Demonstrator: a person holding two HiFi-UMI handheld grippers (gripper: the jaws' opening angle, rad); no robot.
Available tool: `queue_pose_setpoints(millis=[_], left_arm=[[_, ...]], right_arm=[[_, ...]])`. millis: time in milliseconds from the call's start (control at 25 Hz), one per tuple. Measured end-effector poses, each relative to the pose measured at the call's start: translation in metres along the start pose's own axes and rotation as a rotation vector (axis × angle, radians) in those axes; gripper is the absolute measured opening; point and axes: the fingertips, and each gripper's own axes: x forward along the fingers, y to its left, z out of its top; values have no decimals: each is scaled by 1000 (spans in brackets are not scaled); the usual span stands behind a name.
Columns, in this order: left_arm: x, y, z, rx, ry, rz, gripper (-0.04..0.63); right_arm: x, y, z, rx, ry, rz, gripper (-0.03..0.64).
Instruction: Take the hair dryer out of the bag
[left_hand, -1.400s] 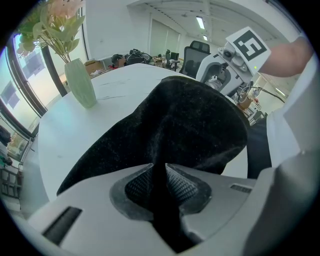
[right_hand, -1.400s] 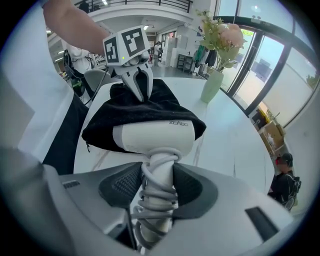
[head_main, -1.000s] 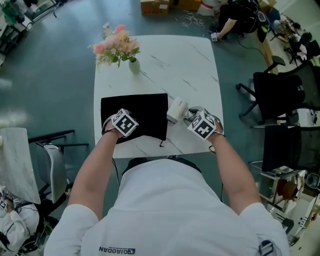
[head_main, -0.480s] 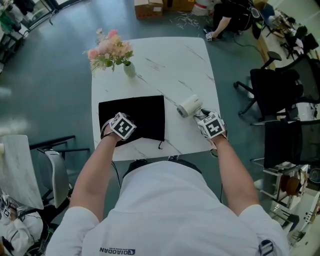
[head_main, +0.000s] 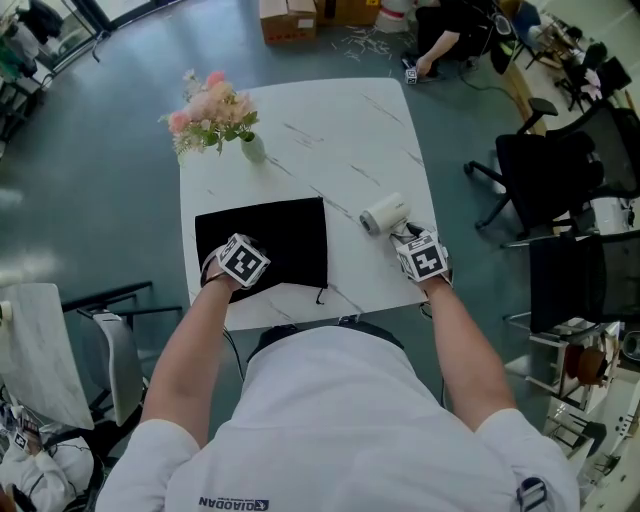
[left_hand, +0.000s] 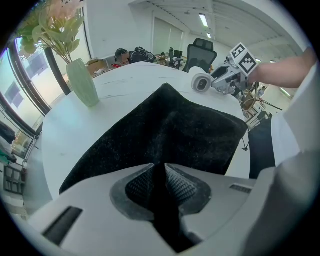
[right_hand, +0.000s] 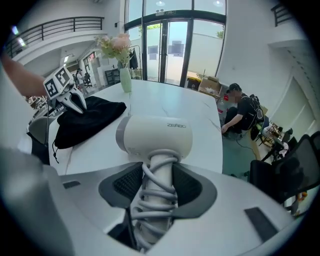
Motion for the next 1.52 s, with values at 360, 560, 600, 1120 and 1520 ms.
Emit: queue_pose_setpoints(millis=[360, 560, 600, 1120, 1520], left_arm=[[-1, 0, 1, -34, -14, 13, 80], [-12, -4, 11, -60, -74, -14, 120], [-16, -3, 14, -56, -92, -10, 126], [-59, -13, 16, -107, -271, -99, 152], [-89, -32, -15, -79, -355, -126, 17]], right_arm=[[3, 4, -2, -52, 28, -17, 212], [5, 11, -7, -121, 80, -21, 257], [4, 10, -6, -125, 80, -31, 262], [-51, 58, 16, -69, -15, -142, 275], [-81, 179, 52, 162, -278, 90, 17]])
